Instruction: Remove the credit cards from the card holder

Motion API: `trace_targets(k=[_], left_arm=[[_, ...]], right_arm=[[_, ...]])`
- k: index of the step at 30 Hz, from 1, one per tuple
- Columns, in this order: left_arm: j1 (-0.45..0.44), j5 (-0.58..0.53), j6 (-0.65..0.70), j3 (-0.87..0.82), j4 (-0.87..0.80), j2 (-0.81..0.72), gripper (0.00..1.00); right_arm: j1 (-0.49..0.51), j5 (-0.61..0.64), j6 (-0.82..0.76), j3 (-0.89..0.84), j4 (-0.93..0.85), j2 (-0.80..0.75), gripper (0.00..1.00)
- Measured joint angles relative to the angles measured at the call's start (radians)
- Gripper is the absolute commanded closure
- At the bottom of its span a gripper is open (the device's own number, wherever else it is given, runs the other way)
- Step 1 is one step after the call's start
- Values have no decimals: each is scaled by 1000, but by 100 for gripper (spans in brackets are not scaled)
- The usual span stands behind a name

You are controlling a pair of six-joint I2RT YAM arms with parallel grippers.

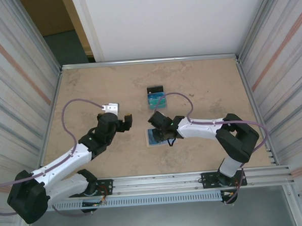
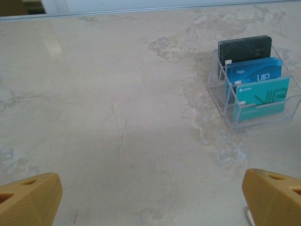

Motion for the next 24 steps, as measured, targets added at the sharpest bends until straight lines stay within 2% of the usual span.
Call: trace_targets(k=[11, 24], left_arm=[[-34, -14, 19, 42, 4, 72, 1], [-123, -34, 64, 72, 11, 165, 1]], right_arm=[[-23, 45, 11, -47, -18, -59, 71], [-78, 68, 37, -141, -23, -151, 71]])
